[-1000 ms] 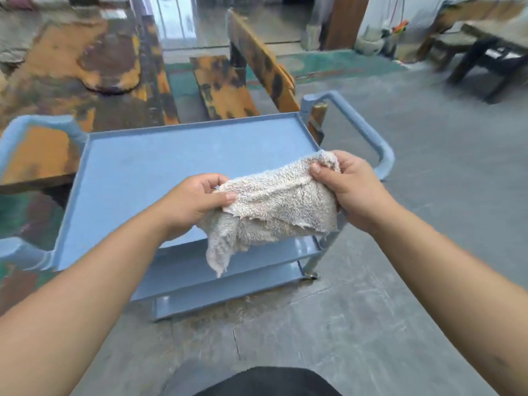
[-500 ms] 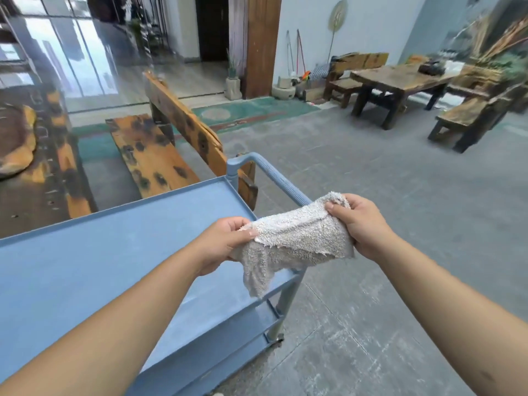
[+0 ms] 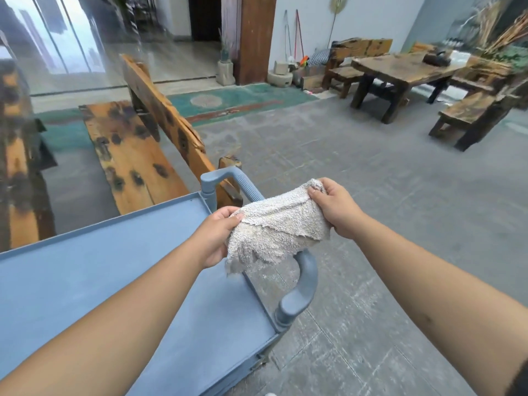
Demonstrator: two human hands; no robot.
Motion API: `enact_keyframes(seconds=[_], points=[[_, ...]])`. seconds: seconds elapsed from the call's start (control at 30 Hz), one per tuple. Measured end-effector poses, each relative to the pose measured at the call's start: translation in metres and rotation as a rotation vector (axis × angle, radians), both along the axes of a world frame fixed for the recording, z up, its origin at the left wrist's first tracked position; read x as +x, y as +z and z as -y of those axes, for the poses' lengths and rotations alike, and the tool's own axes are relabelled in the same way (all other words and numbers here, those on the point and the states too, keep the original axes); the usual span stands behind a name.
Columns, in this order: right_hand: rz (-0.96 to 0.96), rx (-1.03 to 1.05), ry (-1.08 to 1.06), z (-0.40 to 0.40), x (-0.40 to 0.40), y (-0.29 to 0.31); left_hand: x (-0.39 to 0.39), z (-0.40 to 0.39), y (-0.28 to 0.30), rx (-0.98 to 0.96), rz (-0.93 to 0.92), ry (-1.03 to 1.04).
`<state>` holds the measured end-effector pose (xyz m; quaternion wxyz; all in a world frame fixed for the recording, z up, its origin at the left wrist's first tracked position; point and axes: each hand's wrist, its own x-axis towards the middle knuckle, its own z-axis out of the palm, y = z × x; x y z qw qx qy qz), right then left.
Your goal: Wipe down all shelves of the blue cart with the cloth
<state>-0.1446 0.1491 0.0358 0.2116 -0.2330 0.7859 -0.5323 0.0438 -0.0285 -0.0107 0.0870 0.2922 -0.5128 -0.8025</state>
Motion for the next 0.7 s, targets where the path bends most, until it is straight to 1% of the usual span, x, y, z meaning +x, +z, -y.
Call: enact_keyframes(seconds=[0.1,0.2,0.27,0.33,0.4,0.47,0.53,0.6,0.67,0.7], points=[[0.04,0.057,0.063,0.025,-0.037,-0.026,-0.023,0.01,-0.015,0.06,0.017,0.097],[0.111,0.115,0.1,0.052,-0.07,-0.05,-0.04,0.017,-0.032,0.084,0.065,0.14],[0.177,0.14,0.13,0.067,-0.084,-0.068,-0.049,0.02,-0.044,0.086,0.113,0.192],[0.269,0.152,0.148,0.076,-0.091,-0.086,-0.056,0.019,-0.057,0.041,0.177,0.251],[0.349,0.187,0.156,0.081,-0.091,-0.103,-0.062,0.016,-0.068,-0.098,0.285,0.254],[0.419,0.226,0.159,0.079,-0.085,-0.116,-0.064,0.013,-0.076,-0.322,0.4,0.198],[0.439,0.255,0.164,0.077,-0.082,-0.127,-0.065,0.011,-0.082,-0.535,0.481,0.126],[0.342,0.35,0.188,0.075,-0.081,-0.13,-0.062,0.007,-0.083,-0.641,0.522,0.086],[0.148,0.493,0.274,0.072,-0.082,-0.127,-0.052,0.006,-0.079,-0.673,0.518,0.074],[0.011,0.564,0.315,0.069,-0.084,-0.122,-0.046,0.007,-0.07,-0.709,0.516,0.083]])
